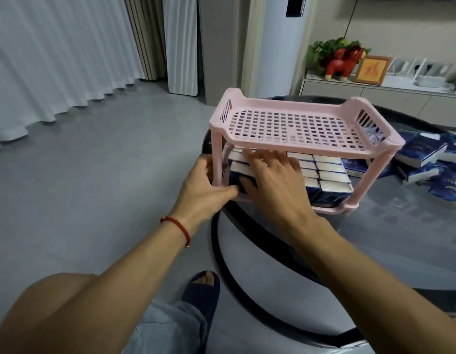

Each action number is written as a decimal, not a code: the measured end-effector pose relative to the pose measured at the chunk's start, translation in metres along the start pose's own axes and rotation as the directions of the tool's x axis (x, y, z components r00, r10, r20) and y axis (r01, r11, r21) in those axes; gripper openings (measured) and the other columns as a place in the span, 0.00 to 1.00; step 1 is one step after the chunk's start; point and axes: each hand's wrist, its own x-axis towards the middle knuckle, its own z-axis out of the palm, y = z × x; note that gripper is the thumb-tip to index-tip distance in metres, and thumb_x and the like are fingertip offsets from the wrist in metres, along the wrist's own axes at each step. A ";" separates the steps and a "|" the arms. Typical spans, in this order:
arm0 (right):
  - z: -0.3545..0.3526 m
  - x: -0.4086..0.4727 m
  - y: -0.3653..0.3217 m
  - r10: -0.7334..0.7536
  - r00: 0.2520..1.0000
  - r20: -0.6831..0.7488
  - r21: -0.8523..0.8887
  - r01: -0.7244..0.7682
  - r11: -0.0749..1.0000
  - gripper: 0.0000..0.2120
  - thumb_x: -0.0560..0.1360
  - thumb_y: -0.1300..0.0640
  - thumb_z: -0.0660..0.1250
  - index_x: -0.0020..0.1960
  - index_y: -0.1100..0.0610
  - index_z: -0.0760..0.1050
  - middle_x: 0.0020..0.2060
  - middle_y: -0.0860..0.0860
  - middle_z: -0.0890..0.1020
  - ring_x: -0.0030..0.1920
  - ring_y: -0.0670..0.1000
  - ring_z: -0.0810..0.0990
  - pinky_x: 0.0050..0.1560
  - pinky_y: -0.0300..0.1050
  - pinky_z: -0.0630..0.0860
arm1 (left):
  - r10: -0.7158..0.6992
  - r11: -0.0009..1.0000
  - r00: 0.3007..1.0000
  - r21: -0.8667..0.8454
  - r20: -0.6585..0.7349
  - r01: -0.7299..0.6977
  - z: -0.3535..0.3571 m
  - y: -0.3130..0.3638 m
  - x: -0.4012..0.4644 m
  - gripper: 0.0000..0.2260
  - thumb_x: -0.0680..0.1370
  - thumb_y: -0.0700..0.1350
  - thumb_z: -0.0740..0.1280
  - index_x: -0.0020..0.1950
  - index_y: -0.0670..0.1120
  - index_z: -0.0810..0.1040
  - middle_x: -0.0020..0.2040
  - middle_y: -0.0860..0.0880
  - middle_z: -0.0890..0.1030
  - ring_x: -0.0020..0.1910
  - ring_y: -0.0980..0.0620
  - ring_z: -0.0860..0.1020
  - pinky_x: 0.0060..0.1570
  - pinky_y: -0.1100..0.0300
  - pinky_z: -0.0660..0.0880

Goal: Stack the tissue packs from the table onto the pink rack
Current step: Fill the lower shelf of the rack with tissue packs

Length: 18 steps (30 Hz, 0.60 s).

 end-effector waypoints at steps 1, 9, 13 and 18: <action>0.003 0.000 0.000 0.005 1.000 0.014 -0.032 -0.004 0.999 0.24 0.78 0.46 0.67 0.71 0.54 0.72 0.64 0.54 0.79 0.66 0.60 0.74 0.65 0.58 0.70 | 0.013 1.000 1.000 0.024 0.001 -0.013 0.001 -0.002 0.002 0.24 0.70 0.43 0.78 0.63 0.53 0.74 0.54 0.58 0.81 0.52 0.64 0.79 0.49 0.66 0.77; 0.000 -0.016 0.000 0.020 0.999 -0.036 -0.059 -0.022 0.998 0.23 0.76 0.48 0.69 0.68 0.56 0.72 0.67 0.57 0.76 0.67 0.60 0.74 0.67 0.59 0.68 | 0.098 0.992 0.990 0.089 -0.097 -0.089 0.021 -0.015 0.014 0.21 0.70 0.43 0.81 0.59 0.53 0.78 0.48 0.56 0.82 0.46 0.59 0.82 0.45 0.66 0.81; -0.002 -0.034 0.001 -0.138 0.990 -0.013 -0.008 0.138 0.990 0.12 0.79 0.51 0.61 0.61 0.52 0.74 0.73 0.57 0.70 0.73 0.59 0.67 0.70 0.62 0.65 | 0.136 0.986 0.983 0.115 -0.120 -0.122 0.026 -0.018 0.017 0.21 0.72 0.46 0.80 0.61 0.52 0.77 0.50 0.55 0.80 0.43 0.60 0.79 0.38 0.72 0.77; 0.011 -0.031 0.008 -0.121 0.988 0.090 -0.098 0.130 0.987 0.16 0.83 0.42 0.59 0.66 0.47 0.76 0.79 0.56 0.63 0.79 0.60 0.61 0.75 0.67 0.58 | 0.200 0.971 0.972 0.159 -0.122 -0.179 0.024 -0.019 0.020 0.19 0.72 0.45 0.79 0.59 0.52 0.77 0.50 0.55 0.80 0.46 0.57 0.79 0.40 0.77 0.73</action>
